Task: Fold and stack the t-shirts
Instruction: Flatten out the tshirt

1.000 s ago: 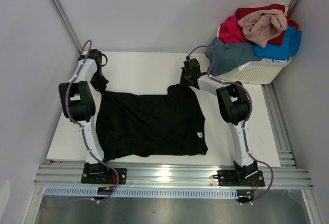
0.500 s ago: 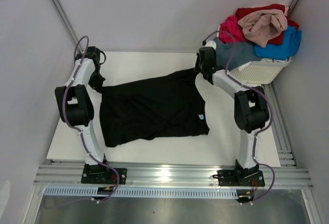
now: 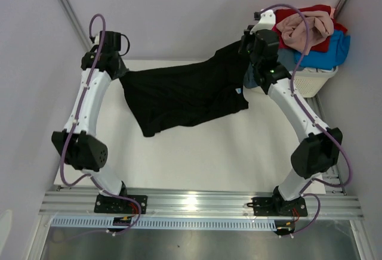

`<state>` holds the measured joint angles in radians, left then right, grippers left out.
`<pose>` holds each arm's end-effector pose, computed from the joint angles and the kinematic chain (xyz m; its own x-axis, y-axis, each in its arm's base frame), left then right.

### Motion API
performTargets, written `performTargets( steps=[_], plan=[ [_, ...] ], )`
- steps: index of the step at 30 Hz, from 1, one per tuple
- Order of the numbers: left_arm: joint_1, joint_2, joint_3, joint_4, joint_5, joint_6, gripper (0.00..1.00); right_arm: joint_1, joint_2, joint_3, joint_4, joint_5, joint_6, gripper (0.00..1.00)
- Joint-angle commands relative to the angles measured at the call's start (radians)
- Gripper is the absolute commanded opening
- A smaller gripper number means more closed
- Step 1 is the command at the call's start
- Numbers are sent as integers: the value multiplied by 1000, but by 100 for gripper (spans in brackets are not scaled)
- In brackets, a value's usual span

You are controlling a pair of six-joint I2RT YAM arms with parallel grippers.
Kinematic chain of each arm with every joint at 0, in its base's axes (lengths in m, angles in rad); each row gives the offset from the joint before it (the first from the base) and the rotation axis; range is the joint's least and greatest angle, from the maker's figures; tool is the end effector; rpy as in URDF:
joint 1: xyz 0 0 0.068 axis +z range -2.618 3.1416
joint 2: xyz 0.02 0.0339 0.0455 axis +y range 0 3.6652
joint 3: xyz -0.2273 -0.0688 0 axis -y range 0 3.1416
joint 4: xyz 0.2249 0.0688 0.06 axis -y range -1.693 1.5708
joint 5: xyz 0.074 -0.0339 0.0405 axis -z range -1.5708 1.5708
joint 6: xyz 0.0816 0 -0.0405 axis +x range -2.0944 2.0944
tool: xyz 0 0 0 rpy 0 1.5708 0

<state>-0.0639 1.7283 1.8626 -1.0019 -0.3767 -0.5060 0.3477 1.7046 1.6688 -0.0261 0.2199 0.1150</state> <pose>0.3686 0.0065 0.3132 -0.5796 -0.4145 -0.7016 -0.5247 0.8486 -0.0680 0.4109 0.1300 0.3812 -0.0724 0.0929 -0.9930 -0.1203 0.9876 0.1011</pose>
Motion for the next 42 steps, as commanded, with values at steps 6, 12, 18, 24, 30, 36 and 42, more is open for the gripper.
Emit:
performTargets(
  steps=[6, 12, 18, 24, 30, 36, 42],
  plan=[
    [-174, -452, 60, 152, -142, 308, 1, -10, -342, 89, 29, -30, -141, 0],
    [-175, -831, -98, 409, -45, 434, 0, -10, -586, 25, 107, -86, -169, 0],
    [-175, -840, -140, 422, -158, 474, 0, -9, -548, 128, -15, -82, -166, 0],
    [-175, -842, -161, 349, -87, 425, 1, -9, -543, 91, -31, -97, -127, 0],
    [-175, -836, -158, 333, -59, 420, 1, -7, -527, 80, -38, -86, -126, 0],
    [-175, -825, -163, 321, -42, 406, 1, -9, -523, 62, -40, -96, -121, 0],
    [-175, -835, -158, 302, -22, 399, 1, -6, -539, 49, -51, -106, -120, 0]
  ],
)
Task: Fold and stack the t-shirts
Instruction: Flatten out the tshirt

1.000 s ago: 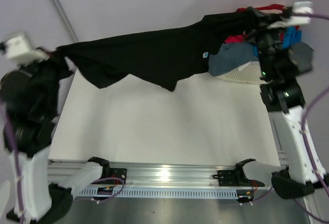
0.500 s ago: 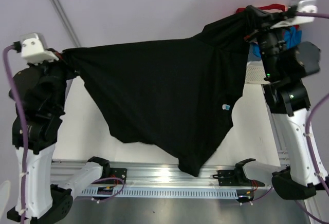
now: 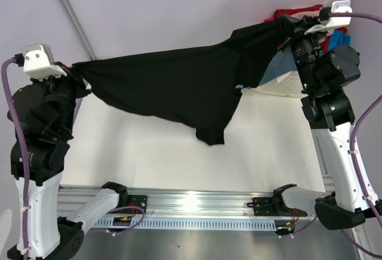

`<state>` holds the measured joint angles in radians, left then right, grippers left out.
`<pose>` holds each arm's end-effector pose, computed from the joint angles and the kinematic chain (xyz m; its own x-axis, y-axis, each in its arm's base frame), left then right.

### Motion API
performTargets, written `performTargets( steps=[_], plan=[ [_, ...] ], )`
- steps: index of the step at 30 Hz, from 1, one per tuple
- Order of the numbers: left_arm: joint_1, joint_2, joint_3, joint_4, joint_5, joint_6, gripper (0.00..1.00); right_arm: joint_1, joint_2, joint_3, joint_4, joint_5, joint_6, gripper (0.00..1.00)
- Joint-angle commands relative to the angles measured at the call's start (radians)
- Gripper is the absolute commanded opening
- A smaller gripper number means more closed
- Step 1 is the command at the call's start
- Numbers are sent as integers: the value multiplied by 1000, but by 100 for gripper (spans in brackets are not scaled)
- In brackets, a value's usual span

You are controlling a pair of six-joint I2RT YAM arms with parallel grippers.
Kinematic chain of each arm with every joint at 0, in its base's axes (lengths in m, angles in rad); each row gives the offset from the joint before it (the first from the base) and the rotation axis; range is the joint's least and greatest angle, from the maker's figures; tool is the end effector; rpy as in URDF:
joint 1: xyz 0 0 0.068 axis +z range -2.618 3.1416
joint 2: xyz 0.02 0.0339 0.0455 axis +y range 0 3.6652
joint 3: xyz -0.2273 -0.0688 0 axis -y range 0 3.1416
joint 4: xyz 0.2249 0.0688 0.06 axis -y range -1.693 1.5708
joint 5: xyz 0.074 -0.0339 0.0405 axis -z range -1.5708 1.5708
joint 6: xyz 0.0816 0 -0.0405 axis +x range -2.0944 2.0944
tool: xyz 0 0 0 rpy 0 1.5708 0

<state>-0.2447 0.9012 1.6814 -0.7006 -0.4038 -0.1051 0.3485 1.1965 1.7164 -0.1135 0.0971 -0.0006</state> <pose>0.1486 -0.0041 0.5044 0.0932 -0.1227 -0.9881 -0.1483 0.9796 -0.1356 0.2328 0.0762 0.5502 0.3717 0.1344 -0.9186 -0.2560 0.9659 0.0378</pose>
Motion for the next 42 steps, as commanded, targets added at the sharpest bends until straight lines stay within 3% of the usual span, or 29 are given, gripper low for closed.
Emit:
performTargets(
  steps=[1, 5, 10, 16, 23, 25, 30, 35, 39, 42],
  plan=[
    [4, -13, 24, -10, 13, -8, 1, -5, -35, -6, 35, 12, -4, 0],
    [4, -53, -12, -56, 48, -36, 0, -3, -112, -47, -9, -8, 53, 0],
    [-14, -253, -149, -54, 53, -47, 1, 26, -265, -113, -103, -14, 33, 0],
    [-82, -395, -138, -83, -56, -12, 0, 115, -451, -130, -215, 18, -42, 0],
    [-88, -498, -156, 29, -24, 18, 1, 127, -549, -166, -150, 81, -94, 0],
    [-90, -467, -167, 27, -94, 19, 1, 151, -526, -184, -150, 142, -122, 0],
    [-90, -270, -186, -95, -95, -34, 1, 225, -391, -296, -132, 254, -153, 0],
    [-90, -113, -281, -128, -107, -125, 1, 225, -258, -516, 18, 256, -127, 0],
    [-90, 43, -301, -118, -105, -140, 1, 204, -102, -569, 101, 267, -119, 0],
    [-87, 249, -238, -164, -184, -146, 1, 147, 25, -548, 159, 234, -76, 0]
  ],
)
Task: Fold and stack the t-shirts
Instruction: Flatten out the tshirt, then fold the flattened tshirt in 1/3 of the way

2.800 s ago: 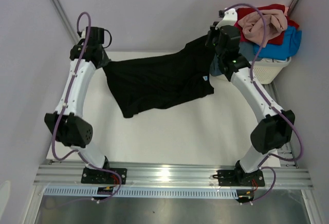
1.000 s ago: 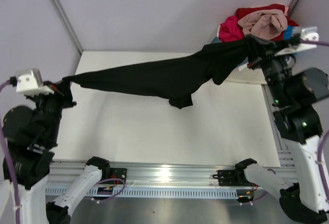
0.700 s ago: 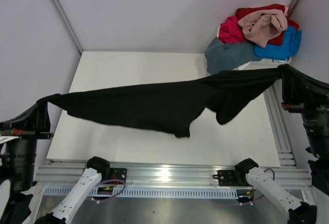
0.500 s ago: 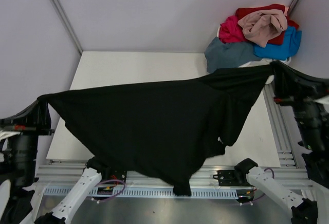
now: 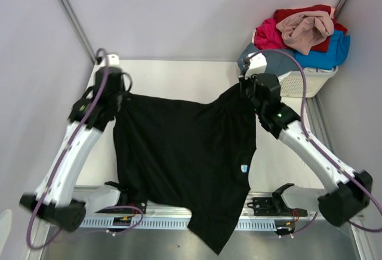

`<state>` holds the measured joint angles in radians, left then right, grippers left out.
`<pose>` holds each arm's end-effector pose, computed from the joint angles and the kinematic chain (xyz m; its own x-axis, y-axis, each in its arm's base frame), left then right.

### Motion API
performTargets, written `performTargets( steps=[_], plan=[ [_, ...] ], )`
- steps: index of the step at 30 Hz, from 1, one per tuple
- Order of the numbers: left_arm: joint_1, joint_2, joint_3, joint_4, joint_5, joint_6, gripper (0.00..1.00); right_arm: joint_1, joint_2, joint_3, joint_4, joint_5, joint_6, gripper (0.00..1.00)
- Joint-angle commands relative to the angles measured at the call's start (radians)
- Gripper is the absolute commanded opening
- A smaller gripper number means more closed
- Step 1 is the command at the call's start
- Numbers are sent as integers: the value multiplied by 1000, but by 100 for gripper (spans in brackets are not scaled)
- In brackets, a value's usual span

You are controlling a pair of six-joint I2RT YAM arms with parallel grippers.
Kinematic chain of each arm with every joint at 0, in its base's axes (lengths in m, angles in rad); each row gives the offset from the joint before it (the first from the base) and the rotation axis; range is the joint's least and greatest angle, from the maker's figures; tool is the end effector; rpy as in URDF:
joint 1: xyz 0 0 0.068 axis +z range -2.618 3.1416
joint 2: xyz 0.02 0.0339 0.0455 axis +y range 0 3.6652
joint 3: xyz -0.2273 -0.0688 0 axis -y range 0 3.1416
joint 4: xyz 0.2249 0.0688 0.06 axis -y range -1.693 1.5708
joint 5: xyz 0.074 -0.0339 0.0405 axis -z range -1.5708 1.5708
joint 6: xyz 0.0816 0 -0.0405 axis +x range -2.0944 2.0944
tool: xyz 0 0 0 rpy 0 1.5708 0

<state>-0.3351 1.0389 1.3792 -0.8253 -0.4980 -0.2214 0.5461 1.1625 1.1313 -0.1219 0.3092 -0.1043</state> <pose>0.2259 -0.0374 0.3731 -0.4053 -0.0631 -0.9120 -0.2042 0.9787 0.0230 0.2747 0.1379 0.3519 -0.1049 -0.1798 -0.9781 -0.2500 0.9567 -0.1490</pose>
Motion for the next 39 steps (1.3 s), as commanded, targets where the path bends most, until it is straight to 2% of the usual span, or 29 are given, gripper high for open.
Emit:
performTargets(
  steps=[1, 2, 8, 12, 17, 25, 32, 39],
  plan=[
    [5, 162, 78, -49, -102, -32, 1, -61, 89, 47, 174, 19, 34, 0],
    [7, 264, 121, -67, -120, -44, 1, -72, 118, 57, 180, 19, 38, 0],
    [13, 576, 279, -115, -142, -85, 1, -86, 273, 122, 251, 22, 9, 0],
    [13, 676, 336, -164, -166, -105, 1, -86, 365, 160, 238, 24, 3, 0],
    [13, 650, 296, -114, -231, -111, 1, -86, 425, 145, 267, 24, 21, 0],
    [18, 579, 259, -26, -306, -78, 1, -86, 434, 147, 274, 25, 21, 0],
    [25, 541, 176, -3, -294, -119, 1, -86, 333, 55, 243, 73, 60, 0],
    [25, 507, 104, 6, -238, -177, 1, -65, 212, -24, 137, 71, 195, 0]
  ],
)
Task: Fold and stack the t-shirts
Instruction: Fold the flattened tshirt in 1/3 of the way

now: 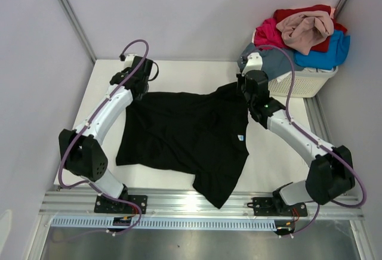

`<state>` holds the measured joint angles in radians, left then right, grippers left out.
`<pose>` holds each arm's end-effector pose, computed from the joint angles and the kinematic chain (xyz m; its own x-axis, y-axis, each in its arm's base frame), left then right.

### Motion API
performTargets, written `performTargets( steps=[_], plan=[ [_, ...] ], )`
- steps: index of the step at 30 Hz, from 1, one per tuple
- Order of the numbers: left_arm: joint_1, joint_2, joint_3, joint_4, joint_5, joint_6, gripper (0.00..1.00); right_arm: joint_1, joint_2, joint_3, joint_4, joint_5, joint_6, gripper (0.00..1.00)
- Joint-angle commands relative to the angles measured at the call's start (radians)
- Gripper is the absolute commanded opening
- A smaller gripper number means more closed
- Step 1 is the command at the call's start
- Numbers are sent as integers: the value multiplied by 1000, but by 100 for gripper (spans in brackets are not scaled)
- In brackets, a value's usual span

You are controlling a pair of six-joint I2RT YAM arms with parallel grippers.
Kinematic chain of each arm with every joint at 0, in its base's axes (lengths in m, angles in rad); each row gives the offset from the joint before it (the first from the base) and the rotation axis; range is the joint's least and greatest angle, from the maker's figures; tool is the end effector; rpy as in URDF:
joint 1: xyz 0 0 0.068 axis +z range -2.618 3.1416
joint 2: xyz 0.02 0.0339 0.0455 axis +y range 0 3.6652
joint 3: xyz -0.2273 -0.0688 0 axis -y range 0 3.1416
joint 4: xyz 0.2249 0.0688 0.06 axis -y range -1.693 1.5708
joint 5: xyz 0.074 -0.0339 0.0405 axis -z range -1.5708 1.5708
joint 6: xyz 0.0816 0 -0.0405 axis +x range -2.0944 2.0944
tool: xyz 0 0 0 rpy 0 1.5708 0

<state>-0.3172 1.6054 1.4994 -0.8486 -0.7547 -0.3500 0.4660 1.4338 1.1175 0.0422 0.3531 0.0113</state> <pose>0.3357 -0.0514 0.2676 -0.6773 -0.0406 -0.7346 -0.4058 0.8535 0.3270 0.3399 0.1394 0.2850 -0.2432 -0.1105 -0.9637 -0.1215 0.9891 -0.0827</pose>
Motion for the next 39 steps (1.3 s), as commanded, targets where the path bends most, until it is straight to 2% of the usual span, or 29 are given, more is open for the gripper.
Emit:
performTargets(
  steps=[1, 10, 23, 33, 39],
  plan=[
    [7, -62, -25, 28, 23, -55, 1, 38, -68, -27, -39, 40, 85, 0],
    [7, -75, -59, 14, 22, -87, 1, 118, -70, -116, -120, 69, 176, 0],
    [26, -196, -258, 29, 35, -216, 1, 155, -147, -277, -143, 110, 242, 0],
    [27, -251, -413, 20, 173, -406, 1, 174, -180, -401, -130, 103, 314, 0],
    [36, -239, -449, 37, 167, -437, 1, 183, -216, -452, -107, 96, 345, 0]
  ],
)
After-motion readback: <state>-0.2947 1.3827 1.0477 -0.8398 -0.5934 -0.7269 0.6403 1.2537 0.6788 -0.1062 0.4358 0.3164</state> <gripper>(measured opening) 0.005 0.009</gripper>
